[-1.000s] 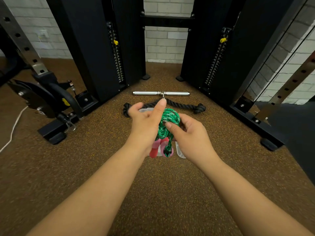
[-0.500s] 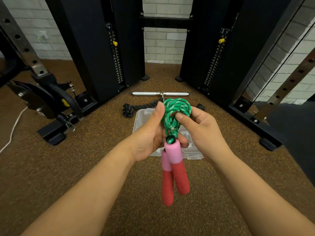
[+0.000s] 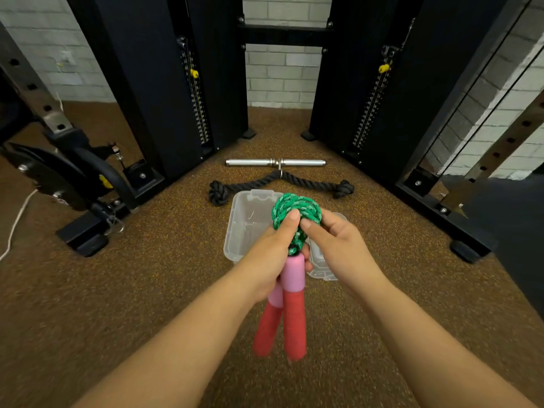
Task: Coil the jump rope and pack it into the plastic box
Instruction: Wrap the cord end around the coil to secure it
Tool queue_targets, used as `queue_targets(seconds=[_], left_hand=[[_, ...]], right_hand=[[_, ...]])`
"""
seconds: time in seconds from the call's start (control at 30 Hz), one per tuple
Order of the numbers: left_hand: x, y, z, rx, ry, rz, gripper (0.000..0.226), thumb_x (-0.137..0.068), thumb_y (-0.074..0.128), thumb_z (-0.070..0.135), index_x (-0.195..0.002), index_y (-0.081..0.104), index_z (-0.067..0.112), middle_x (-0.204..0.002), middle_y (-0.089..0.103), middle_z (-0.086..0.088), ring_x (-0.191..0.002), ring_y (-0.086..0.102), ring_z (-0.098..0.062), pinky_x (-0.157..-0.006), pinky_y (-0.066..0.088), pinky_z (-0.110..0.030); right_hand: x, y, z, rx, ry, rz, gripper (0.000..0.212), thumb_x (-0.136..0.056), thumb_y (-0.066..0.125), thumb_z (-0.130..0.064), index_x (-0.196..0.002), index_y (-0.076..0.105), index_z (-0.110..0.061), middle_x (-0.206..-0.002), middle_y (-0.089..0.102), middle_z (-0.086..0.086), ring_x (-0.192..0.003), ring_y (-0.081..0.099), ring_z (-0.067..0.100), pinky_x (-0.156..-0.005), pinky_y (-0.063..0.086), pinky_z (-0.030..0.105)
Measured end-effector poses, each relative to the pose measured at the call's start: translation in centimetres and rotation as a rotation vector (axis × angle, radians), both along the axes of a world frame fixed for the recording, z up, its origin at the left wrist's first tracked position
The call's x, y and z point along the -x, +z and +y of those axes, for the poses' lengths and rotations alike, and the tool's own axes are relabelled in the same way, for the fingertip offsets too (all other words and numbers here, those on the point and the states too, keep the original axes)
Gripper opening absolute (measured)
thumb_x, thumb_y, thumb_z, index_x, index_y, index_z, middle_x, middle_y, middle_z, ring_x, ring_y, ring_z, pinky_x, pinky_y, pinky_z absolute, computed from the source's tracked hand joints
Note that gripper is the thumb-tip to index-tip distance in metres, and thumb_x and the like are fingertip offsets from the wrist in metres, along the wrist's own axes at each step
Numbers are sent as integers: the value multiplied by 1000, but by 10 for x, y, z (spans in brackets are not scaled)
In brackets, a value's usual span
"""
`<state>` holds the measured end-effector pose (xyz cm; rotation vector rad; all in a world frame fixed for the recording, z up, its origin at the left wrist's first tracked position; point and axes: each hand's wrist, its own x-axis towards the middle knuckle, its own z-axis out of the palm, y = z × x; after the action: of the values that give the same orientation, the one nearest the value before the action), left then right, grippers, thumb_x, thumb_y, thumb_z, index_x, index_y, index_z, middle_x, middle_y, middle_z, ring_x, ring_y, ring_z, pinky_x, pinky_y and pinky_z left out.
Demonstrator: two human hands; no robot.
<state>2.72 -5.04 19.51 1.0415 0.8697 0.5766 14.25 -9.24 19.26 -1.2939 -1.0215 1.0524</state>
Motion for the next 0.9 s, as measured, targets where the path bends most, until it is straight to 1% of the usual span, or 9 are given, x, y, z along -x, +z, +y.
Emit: queue_targets(seconds=[0.13, 0.2, 0.27, 0.33, 0.4, 0.47, 0.57, 0.7, 0.9], left_hand=[[-6, -12, 13, 62, 115, 4, 36, -96, 44, 45, -104, 63, 14, -68, 63, -6, -55, 60, -15, -57, 52, -28], [-7, -14, 25, 182, 188, -40, 37, -95, 46, 44, -99, 65, 12, -77, 71, -9, -65, 67, -21, -68, 56, -33], [-7, -13, 41, 294, 285, -91, 37, -93, 49, 45, -86, 61, 10, -62, 65, -7, -53, 60, -19, -60, 52, -30], [-7, -14, 60, 354, 360, -119, 36, -92, 52, 46, -83, 56, 11, -56, 55, -4, -49, 49, -17, -56, 45, -29], [-8, -18, 78, 355, 356, -124, 36, -93, 51, 46, -84, 56, 11, -57, 53, -4, -52, 46, -16, -59, 44, -29], [-11, -30, 95, 369, 334, -118, 38, -93, 50, 48, -84, 57, 12, -55, 54, -3, -50, 49, -17, -63, 45, -30], [-18, -55, 120, 388, 293, -115, 41, -93, 47, 50, -84, 57, 11, -55, 57, -3, -43, 59, -17, -68, 49, -34], [-26, -88, 154, 368, 224, -115, 44, -95, 40, 52, -88, 57, 12, -61, 66, -5, -59, 67, -21, -67, 53, -34], [-41, -117, 206, 369, 263, -248, 54, -98, 33, 50, -95, 58, 2, -83, 69, -11, -71, 64, -23, -66, 58, -32]], right_hand=[[3, -15, 3, 71, 95, 143, 31, -97, 47, -16, -125, 56, -23, -73, 62, -13, -60, 53, 3, -56, 45, 19], [8, -26, 1, 150, 175, 190, 41, -93, 54, -33, -133, 47, -33, -93, 67, -16, -82, 63, 1, -74, 51, 19], [17, -41, -1, 229, 275, 83, 60, -81, 66, -43, -135, 41, -37, -112, 65, -14, -99, 62, 2, -86, 51, 21], [27, -52, 0, 284, 304, -53, 51, -76, 74, -33, -120, 49, -30, -92, 63, -10, -80, 60, 1, -70, 48, 13], [31, -63, 8, 330, 255, -58, 32, -80, 72, -18, -104, 52, -19, -77, 53, -5, -58, 50, 0, -52, 41, 11], [27, -73, 20, 370, 251, 1, 29, -83, 69, -15, -107, 52, -14, -78, 54, 1, -61, 53, 7, -53, 45, 18], [17, -93, 39, 401, 289, 159, 26, -84, 67, -11, -107, 56, -17, -90, 63, 4, -85, 62, 19, -81, 53, 39], [6, -126, 71, 426, 233, 297, 34, -72, 68, -10, -104, 61, -16, -90, 70, -1, -90, 67, 15, -85, 55, 34], [9, -172, 120, 416, 113, 485, 41, -68, 63, -8, -109, 65, -9, -122, 63, 23, -107, 58, 33, -98, 43, 51]])
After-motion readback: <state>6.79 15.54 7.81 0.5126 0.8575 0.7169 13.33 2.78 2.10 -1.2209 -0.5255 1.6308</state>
